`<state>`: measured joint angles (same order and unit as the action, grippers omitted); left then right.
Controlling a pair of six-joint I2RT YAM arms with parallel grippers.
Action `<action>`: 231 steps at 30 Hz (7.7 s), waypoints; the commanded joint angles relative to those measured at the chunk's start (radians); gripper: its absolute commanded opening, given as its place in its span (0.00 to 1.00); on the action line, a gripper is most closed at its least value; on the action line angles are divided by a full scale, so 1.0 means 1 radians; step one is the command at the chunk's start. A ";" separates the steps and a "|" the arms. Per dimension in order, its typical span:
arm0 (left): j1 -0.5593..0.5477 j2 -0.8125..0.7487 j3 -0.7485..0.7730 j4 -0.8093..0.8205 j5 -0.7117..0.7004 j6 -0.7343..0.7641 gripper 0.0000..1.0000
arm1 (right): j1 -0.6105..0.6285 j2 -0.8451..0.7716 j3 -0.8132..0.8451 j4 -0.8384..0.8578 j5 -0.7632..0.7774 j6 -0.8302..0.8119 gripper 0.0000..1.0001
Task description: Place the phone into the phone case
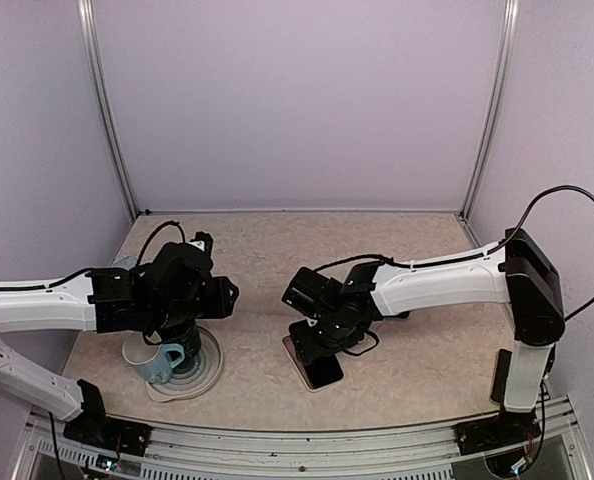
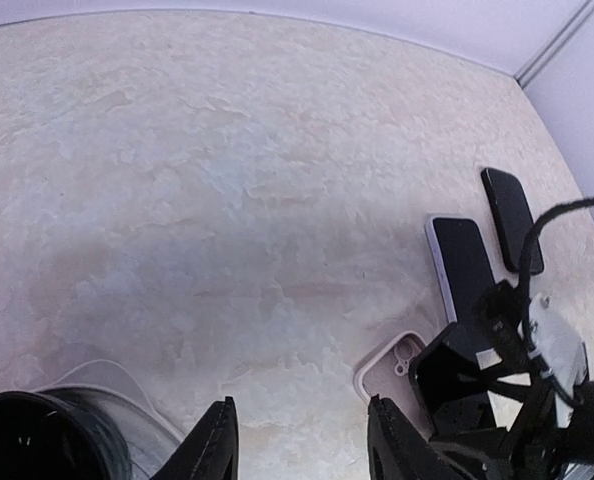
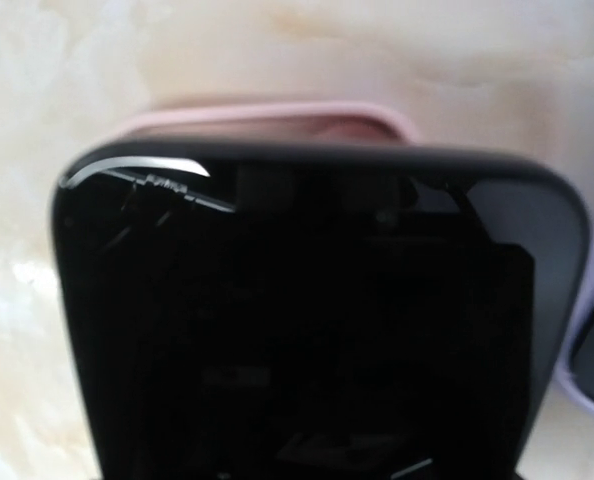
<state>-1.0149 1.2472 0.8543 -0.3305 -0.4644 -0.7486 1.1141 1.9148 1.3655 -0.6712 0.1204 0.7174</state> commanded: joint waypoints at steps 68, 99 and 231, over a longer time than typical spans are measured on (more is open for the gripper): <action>0.065 -0.004 0.035 0.019 0.026 0.085 0.55 | -0.009 -0.121 0.113 -0.002 0.102 -0.089 0.36; 0.069 -0.018 -0.005 0.145 0.119 0.116 0.66 | 0.102 -0.107 -0.197 0.361 0.273 0.011 0.29; -0.062 0.492 0.017 0.196 0.403 0.054 0.53 | -0.143 -0.113 -0.254 0.285 -0.388 -0.235 0.44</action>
<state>-1.0714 1.7847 0.8780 0.0288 -0.0185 -0.6880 0.9733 1.8019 1.0439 -0.3244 -0.3031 0.5247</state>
